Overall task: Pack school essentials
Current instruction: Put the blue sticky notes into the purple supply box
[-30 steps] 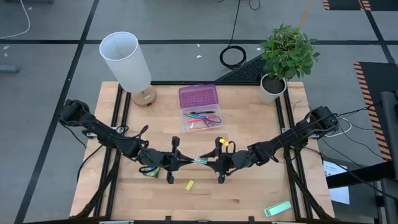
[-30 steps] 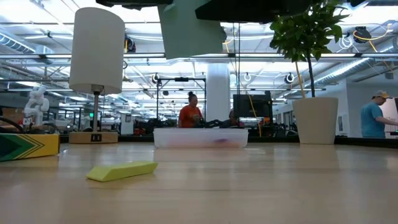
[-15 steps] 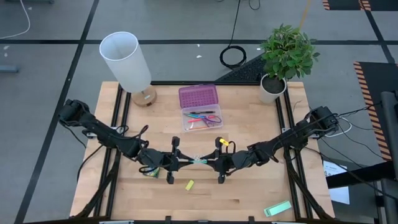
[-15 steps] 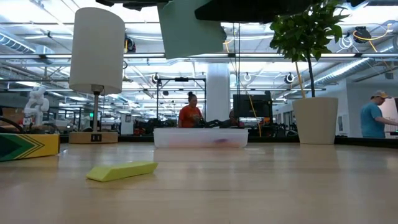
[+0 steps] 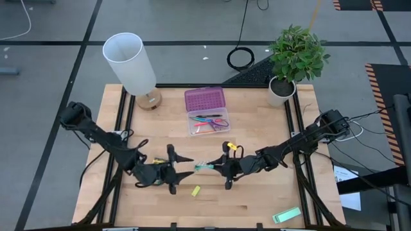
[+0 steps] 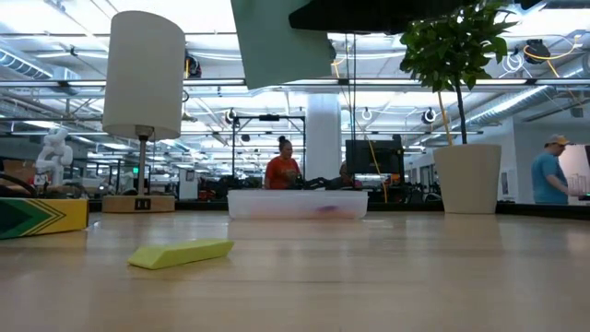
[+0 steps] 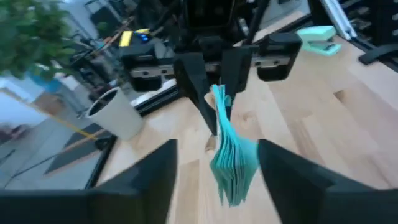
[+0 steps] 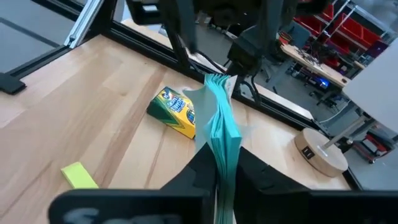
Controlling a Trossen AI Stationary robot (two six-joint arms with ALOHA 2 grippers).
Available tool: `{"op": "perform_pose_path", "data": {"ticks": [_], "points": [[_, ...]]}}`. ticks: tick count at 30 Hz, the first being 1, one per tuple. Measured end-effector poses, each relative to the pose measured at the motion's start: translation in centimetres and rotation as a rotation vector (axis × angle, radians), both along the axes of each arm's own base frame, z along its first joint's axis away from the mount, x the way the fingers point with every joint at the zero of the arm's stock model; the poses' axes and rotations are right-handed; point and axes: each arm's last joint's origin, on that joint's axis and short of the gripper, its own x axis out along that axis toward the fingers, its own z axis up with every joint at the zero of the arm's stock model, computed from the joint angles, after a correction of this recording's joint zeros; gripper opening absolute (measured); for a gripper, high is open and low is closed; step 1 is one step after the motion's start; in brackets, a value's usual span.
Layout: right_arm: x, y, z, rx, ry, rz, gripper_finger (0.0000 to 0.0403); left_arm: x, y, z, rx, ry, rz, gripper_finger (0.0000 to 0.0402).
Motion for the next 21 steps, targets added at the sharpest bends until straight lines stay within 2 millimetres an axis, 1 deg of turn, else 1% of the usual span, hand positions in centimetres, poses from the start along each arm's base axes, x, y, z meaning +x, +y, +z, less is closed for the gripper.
{"op": "perform_pose_path", "data": {"ticks": [3, 6, 8, 10, 12, 16, 19, 21], "points": [[0.0, -0.2, 0.0, 0.016, -0.007, -0.049, 0.0027, -0.2, -0.7, -0.3, -0.037, -0.008, 0.0, 0.0286], [0.1, -0.4, 0.2, 0.035, -0.025, -0.099, 0.0027, 0.2, -0.9, -1.5, -0.043, 0.015, 0.048, 0.0331], [0.2, -0.5, 0.3, 0.052, -0.037, -0.105, 0.0022, 0.8, -0.8, -2.3, -0.043, 0.011, 0.101, 0.0353], [0.2, -0.6, 0.4, 0.068, -0.048, -0.108, 0.0017, 1.5, -0.5, -3.1, -0.032, 0.007, 0.162, 0.0366], [0.2, -0.6, 0.4, 0.072, -0.055, -0.107, 0.0014, 2.3, -0.1, -3.8, -0.022, -0.003, 0.214, 0.037], [0.2, -0.6, 0.4, 0.073, -0.057, -0.107, 0.0016, 3.4, 0.5, -4.0, -0.024, -0.05, 0.241, 0.0359], [0.2, -0.6, 0.4, 0.072, -0.056, -0.107, 0.002, 3.7, 0.8, -3.8, -0.027, -0.062, 0.233, 0.0336], [0.2, -0.6, 0.4, 0.071, -0.053, -0.107, 0.002, 3.5, 0.9, -3.5, -0.012, -0.06, 0.229, 0.0309]]}}
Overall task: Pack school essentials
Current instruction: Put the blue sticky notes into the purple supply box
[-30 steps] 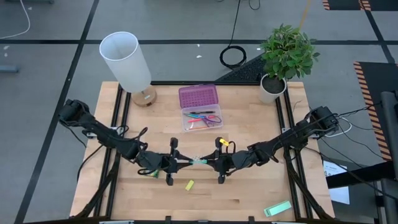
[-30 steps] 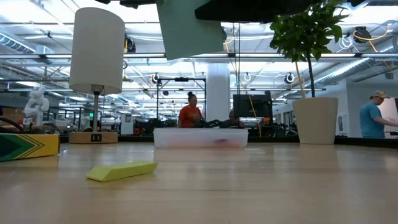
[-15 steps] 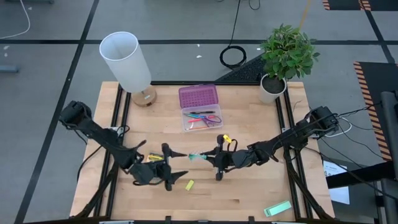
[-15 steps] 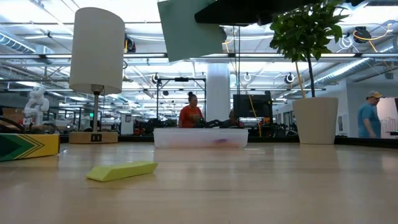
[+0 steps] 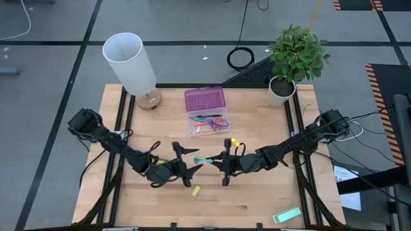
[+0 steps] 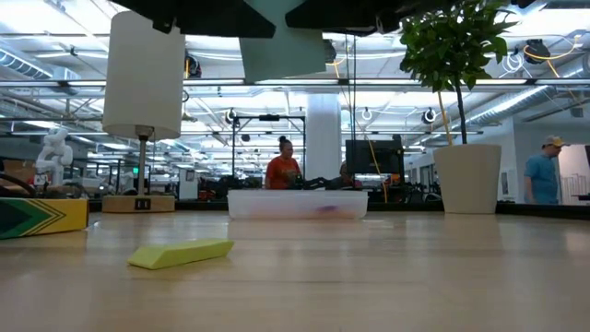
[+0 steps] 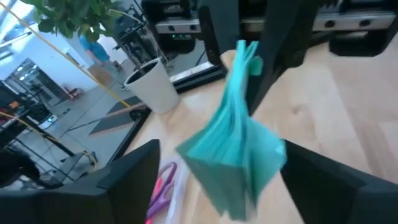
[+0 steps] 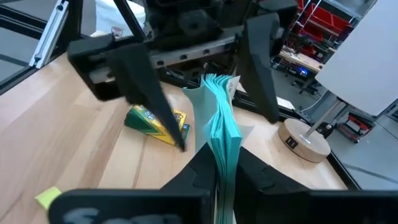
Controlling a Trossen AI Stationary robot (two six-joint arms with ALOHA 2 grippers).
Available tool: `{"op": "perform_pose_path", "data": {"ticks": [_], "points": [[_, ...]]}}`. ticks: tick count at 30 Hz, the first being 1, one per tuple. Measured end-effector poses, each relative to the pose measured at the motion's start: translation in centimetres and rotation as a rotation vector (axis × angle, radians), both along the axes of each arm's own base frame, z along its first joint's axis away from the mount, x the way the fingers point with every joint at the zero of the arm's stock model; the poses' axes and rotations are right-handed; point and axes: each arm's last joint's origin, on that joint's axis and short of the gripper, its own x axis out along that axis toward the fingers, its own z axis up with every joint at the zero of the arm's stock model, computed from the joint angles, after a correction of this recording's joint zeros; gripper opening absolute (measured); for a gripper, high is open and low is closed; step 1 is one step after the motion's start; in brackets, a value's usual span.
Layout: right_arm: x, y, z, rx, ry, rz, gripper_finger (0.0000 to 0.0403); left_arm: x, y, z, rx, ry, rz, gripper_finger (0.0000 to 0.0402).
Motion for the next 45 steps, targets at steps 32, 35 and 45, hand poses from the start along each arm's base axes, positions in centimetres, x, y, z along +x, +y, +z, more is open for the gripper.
{"op": "perform_pose_path", "data": {"ticks": [32, 35, 45], "points": [[0.0, 0.0, 0.0, 0.002, 0.001, 0.007, 0.0022, -1.2, -1.1, 0.9, 0.02, -0.002, -0.042, 0.0015], [0.0, 0.2, 0.0, -0.001, 0.005, 0.03, 0.0028, -1.2, -1.1, 0.9, 0.019, -0.001, -0.047, 0.0023], [-1.0, 1.3, -0.4, -0.125, 0.039, -0.121, 0.0189, -2.0, -0.1, 1.4, -0.077, 0.022, 0.013, 0.0011]]}}
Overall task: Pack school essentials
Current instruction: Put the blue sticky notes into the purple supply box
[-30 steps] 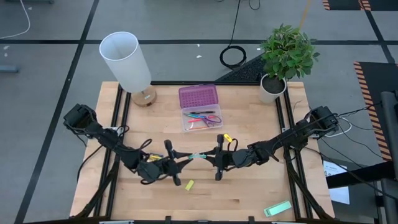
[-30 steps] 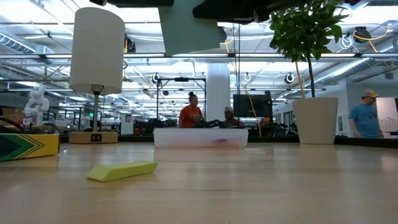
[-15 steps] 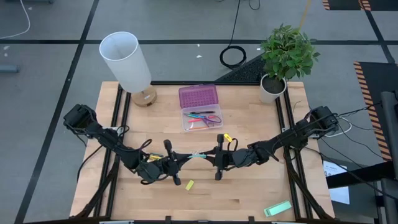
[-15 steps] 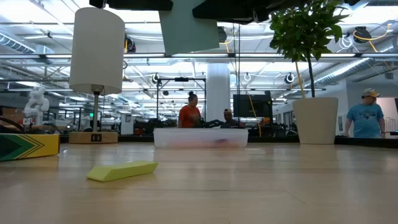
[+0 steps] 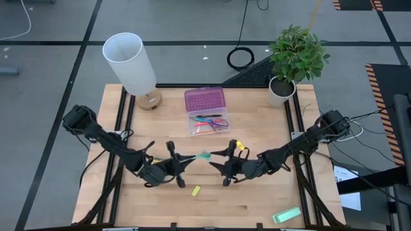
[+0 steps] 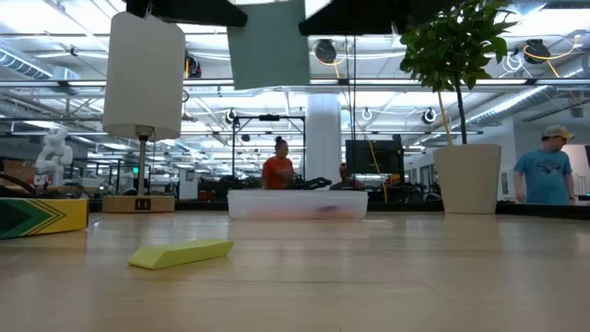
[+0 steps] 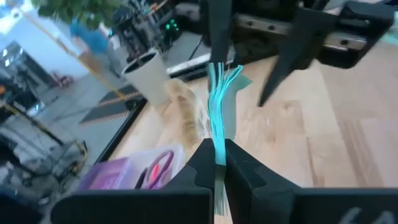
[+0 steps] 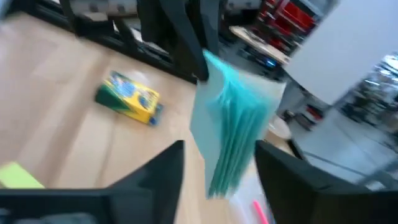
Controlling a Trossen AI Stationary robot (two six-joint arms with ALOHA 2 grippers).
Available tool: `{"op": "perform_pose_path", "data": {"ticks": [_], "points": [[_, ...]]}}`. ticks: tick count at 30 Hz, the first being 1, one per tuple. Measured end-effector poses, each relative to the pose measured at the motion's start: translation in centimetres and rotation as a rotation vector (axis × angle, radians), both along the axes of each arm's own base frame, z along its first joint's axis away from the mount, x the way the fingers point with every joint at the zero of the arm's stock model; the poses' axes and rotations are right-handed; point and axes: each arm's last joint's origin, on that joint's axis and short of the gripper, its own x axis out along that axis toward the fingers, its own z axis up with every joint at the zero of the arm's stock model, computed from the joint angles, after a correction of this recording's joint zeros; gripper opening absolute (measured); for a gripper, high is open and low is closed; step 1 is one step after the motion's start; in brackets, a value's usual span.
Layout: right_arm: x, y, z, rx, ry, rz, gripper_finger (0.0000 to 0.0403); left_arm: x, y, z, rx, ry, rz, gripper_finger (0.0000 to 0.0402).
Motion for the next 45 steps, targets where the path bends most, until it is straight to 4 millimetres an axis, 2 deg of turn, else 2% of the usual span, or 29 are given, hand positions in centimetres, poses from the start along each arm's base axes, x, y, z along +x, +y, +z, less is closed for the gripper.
{"op": "perform_pose_path", "data": {"ticks": [4, 8, 15, 21, 27, 45], "points": [[-0.3, 0.4, 0.1, -0.015, -0.021, -0.056, 0.0249, -0.3, 0.8, 0.1, -0.057, 0.012, 0.042, 0.0011], [-0.2, 0.4, 0.6, -0.003, -0.066, -0.092, 0.0282, -0.1, 1.2, 0.2, -0.11, 0.005, 0.033, 0.0011], [0.0, 0.4, 0.9, -0.016, -0.104, -0.083, 0.0295, 0.3, 1.6, 0.2, -0.185, -0.01, 0.027, 0.0011], [0.7, 0.2, -0.1, -0.035, -0.099, -0.096, 0.0295, 0.4, 1.4, 0.5, -0.224, -0.031, -0.017, 0.0011], [1.1, -0.5, -0.1, -0.05, -0.137, -0.188, 0.028, 0.5, 1.4, 0.5, -0.231, -0.03, -0.036, 0.0011], [0.9, -0.3, 0.1, -0.13, -0.107, -0.165, 0.0178, 0.2, 1.3, -0.1, -0.149, 0.057, -0.065, 0.0011]]}}
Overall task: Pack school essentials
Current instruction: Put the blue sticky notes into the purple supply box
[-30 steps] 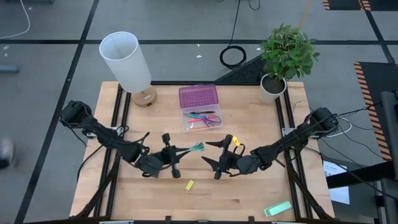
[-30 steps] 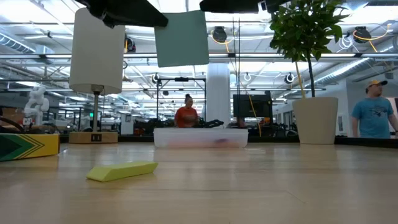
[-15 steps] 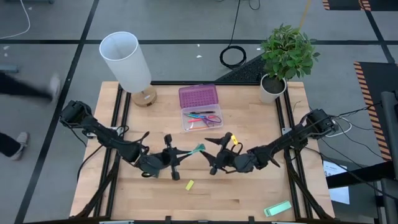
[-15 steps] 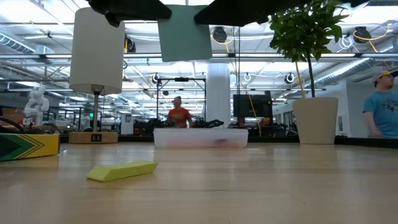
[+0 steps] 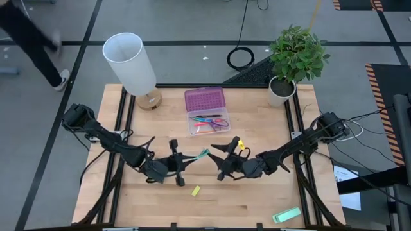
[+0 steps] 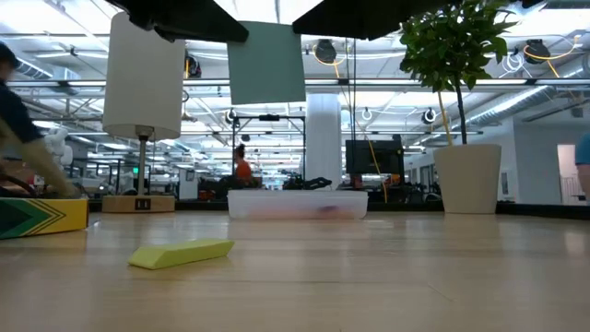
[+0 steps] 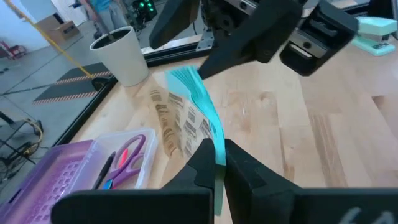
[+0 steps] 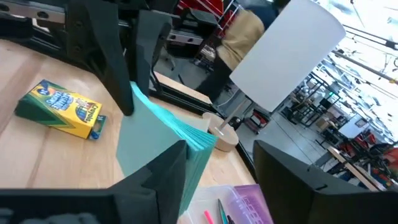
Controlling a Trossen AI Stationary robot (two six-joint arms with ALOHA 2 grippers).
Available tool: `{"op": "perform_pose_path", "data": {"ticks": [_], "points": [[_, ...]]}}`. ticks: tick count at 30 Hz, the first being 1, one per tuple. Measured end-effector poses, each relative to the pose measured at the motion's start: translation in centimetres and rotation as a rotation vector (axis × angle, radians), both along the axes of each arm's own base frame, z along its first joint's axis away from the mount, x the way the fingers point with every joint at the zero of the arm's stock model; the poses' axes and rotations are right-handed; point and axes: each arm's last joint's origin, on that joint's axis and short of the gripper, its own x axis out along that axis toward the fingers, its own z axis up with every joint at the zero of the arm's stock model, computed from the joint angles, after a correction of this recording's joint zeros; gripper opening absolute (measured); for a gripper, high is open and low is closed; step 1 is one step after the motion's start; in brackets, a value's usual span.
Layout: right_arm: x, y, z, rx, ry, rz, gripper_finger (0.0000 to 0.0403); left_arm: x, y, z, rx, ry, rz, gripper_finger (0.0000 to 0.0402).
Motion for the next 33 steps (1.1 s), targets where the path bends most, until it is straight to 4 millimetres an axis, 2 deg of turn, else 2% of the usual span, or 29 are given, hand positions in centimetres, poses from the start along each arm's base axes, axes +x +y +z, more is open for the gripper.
{"op": "perform_pose_path", "data": {"ticks": [5, 10, 13, 17, 22, 24, 28, 33], "points": [[0.0, 0.1, -0.1, -0.009, 0.013, 0.001, 0.0157, -0.1, -0.2, -0.1, 0.027, 0.016, -0.019, 0.0011], [-0.5, 0.5, 0.3, 0.006, 0.01, 0.017, 0.0155, -0.3, 0.7, -0.9, 0.113, 0.104, 0.031, 0.0012], [-1.1, 0.6, 1.0, 0.057, 0.01, 0.056, 0.017, -0.3, 1.4, -1.3, 0.14, 0.149, 0.059, 0.0012], [-1.2, 0.7, 2.0, 0.177, 0.026, 0.104, 0.0218, 0.0, 2.2, -1.4, 0.197, 0.189, 0.061, 0.0012], [0.4, 1.7, 3.4, 0.207, 0.116, 0.11, 0.029, 0.6, 2.8, -1.7, 0.254, 0.236, -0.026, 0.0012], [1.4, 2.3, 3.8, 0.205, 0.179, 0.142, 0.0307, 0.8, 2.6, -1.9, 0.29, 0.246, -0.05, 0.0012], [3.3, 2.7, 3.2, 0.201, 0.288, 0.176, 0.0308, 1.0, 1.7, -2.3, 0.381, 0.25, -0.116, 0.0012], [5.1, 2.0, 0.7, 0.161, 0.333, 0.137, 0.0287, 0.8, 0.4, -2.9, 0.444, 0.256, -0.167, 0.0012]]}}
